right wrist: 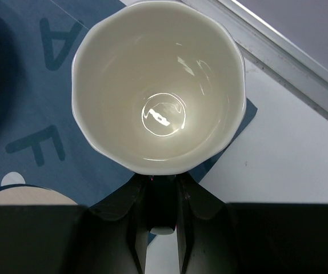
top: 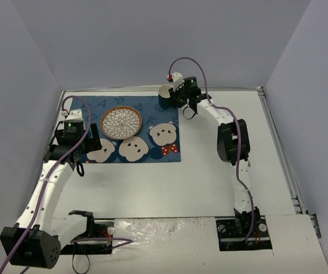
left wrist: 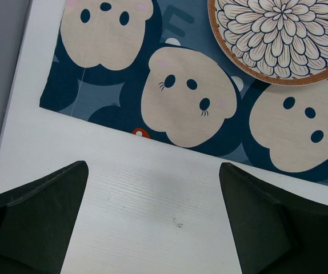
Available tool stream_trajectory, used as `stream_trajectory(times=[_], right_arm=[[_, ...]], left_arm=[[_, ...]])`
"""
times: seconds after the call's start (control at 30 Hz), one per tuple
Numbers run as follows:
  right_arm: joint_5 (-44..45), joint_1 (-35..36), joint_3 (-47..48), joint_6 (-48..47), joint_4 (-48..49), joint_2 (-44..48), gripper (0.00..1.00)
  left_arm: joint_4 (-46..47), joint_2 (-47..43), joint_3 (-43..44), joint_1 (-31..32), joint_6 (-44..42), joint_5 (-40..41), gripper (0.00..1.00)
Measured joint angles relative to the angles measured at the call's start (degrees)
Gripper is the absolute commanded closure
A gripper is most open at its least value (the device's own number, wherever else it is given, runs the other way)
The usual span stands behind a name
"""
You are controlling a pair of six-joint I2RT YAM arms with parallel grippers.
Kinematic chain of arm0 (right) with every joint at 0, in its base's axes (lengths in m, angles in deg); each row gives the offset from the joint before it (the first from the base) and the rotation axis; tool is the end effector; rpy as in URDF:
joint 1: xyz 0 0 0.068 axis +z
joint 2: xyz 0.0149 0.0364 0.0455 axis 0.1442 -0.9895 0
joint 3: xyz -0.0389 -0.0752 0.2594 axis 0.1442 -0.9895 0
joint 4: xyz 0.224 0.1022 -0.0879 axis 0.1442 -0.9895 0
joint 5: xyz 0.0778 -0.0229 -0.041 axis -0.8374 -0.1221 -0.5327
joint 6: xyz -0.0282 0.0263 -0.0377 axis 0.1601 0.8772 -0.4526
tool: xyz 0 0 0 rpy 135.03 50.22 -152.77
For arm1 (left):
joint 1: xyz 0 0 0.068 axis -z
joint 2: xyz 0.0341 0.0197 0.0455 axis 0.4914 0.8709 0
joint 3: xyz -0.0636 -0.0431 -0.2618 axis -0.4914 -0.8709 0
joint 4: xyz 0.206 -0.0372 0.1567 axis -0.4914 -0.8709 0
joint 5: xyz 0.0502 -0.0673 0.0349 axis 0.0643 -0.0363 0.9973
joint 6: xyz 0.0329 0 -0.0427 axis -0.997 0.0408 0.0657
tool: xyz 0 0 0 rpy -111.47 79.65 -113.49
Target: Set the dinner table for one person
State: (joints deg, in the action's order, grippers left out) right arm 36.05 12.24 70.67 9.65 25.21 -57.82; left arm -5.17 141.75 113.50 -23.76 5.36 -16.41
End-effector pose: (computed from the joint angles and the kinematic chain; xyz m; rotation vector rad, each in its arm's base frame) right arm 0.5236 0.2101 0.2241 -0.7946 1.7428 0.4471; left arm 0.2190 -0.0152 0.3182 -0.3176 2.1920 -0.0115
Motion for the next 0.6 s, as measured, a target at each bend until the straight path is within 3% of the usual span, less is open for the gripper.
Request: stream_trajectory(times=[0.37, 0.6], right_arm=[[0.4, 0.2, 1.9, 0.3, -0.5, -2.2, 0.99], [1.4, 0.2, 1.9, 0.6, -0.1, -2.3, 0.63]], left_arm=[[0.0, 0.0, 0.0, 0.0, 0.0, 0.0, 0.03], [0.0, 0.0, 0.0, 0.0, 0.0, 0.0, 0.03]])
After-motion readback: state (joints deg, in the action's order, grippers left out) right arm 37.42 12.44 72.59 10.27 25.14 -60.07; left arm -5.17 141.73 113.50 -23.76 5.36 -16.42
